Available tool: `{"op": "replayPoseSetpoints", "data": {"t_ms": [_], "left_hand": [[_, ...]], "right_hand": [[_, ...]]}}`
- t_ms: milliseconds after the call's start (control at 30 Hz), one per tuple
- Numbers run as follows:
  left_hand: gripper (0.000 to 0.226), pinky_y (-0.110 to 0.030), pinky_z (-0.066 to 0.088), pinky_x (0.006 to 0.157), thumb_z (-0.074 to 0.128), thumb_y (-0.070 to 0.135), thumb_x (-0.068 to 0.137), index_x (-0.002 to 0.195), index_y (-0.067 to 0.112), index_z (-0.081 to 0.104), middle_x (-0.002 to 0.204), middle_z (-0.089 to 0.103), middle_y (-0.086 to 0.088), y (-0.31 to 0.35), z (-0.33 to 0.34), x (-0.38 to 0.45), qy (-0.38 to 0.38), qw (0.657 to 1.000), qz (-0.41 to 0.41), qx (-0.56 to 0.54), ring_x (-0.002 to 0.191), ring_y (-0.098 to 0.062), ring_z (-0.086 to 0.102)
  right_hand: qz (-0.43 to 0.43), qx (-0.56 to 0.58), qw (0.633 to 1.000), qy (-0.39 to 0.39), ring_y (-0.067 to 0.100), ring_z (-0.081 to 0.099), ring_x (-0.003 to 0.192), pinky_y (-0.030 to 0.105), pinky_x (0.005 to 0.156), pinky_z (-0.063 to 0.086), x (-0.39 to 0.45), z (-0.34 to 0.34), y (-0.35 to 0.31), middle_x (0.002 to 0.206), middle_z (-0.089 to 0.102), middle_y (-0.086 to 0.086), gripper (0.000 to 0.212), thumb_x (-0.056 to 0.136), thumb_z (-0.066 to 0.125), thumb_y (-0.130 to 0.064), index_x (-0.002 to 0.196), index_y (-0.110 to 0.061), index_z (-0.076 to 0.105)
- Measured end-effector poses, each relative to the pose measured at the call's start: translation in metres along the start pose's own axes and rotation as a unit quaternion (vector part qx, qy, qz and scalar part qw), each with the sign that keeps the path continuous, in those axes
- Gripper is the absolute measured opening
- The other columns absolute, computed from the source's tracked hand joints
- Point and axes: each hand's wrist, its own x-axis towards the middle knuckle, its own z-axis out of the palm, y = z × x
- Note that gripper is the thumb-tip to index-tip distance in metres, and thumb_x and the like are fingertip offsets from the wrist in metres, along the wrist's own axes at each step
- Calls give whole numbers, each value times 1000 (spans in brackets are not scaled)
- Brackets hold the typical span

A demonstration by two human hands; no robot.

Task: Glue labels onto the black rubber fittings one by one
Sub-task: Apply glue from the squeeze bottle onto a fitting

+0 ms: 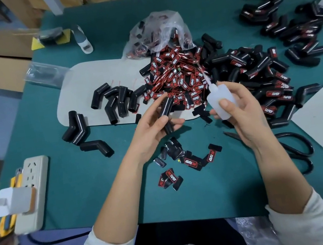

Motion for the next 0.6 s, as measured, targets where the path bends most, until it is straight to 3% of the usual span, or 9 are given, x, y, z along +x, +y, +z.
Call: {"op": "replayPoseSetpoints", "data": {"t_ms": [167, 267, 433, 533, 600], "left_hand": [[50, -40, 63, 87, 68, 21, 98, 147, 28, 61, 102, 73, -12, -2, -3, -4, 6, 1000, 19, 0, 94, -32, 78], [42, -37, 63, 87, 65, 18, 100, 141, 26, 67, 106, 73, -11, -6, -3, -6, 46, 999, 29, 0, 92, -29, 77], [51, -40, 55, 104, 54, 4, 105, 150, 29, 57, 114, 72, -6, -10, -6, -5, 70, 996, 31, 56, 110, -26, 69], [49, -46, 51, 110, 60, 14, 105, 150, 34, 56, 113, 76, -7, -13, -5, -6, 71, 988, 50, 125, 117, -32, 69], [47, -44, 53, 109, 63, 20, 105, 149, 34, 57, 115, 78, -11, -15, -3, -8, 63, 983, 63, 159, 118, -33, 71]], "right_hand": [[-5, -9, 999, 45, 26, 77, 84, 18, 57, 52, -15, -14, 3, 112, 76, -2, 41, 72, 91, -53, 103, -41, 67], [-14, -34, 998, 59, 15, 72, 90, 17, 65, 54, -22, -18, 4, 110, 72, -10, 45, 72, 91, -56, 106, -39, 66], [-33, -55, 996, 68, 8, 67, 98, 19, 74, 55, -25, -14, 7, 112, 69, -11, 44, 75, 89, -54, 109, -39, 64], [-47, -73, 994, 71, 8, 67, 102, 17, 78, 54, -26, -11, 7, 112, 71, -9, 37, 79, 88, -48, 108, -39, 66], [-58, -86, 992, 76, 7, 66, 101, 16, 78, 52, -27, -10, 8, 112, 71, -10, 32, 83, 84, -43, 109, -37, 66]]}}
